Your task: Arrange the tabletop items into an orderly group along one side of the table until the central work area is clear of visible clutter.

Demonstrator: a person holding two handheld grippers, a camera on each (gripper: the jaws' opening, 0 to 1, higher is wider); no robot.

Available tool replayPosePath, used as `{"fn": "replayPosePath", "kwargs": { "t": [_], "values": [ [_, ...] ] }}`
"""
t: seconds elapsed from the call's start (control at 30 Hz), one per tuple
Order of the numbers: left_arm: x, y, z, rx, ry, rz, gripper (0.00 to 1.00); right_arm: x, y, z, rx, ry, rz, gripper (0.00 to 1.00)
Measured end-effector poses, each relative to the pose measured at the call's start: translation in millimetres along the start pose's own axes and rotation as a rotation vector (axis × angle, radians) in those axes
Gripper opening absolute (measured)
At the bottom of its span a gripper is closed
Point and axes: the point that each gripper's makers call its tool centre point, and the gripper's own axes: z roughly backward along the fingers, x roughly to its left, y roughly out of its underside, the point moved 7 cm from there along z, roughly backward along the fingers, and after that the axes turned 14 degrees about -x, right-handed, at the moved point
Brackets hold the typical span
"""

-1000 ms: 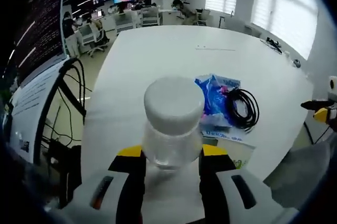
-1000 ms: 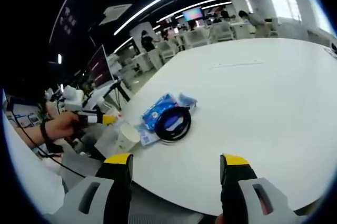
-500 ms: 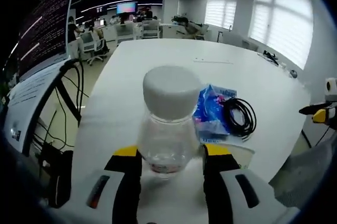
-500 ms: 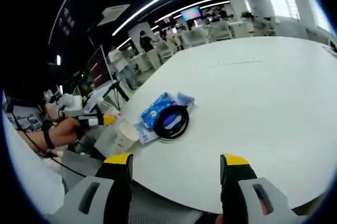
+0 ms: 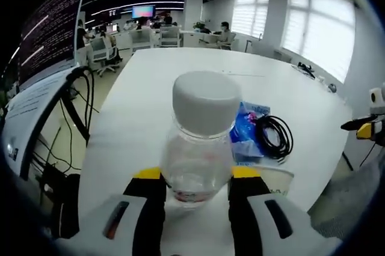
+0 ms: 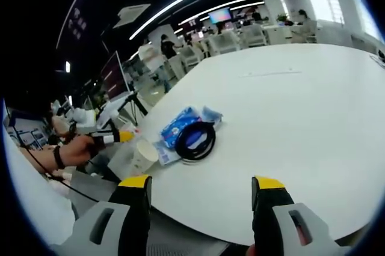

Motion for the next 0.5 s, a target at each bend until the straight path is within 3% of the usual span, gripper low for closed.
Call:
{"fn": "replayPosePath", "kwargs": {
  "t": [0.5],
  "values": [
    [7.1, -15.8, -17.3, 0.033, -0.023, -0.006, 0.38, -1.4, 0.9, -0.3, 0.012, 0.0, 0.001, 0.7]
  ]
}}
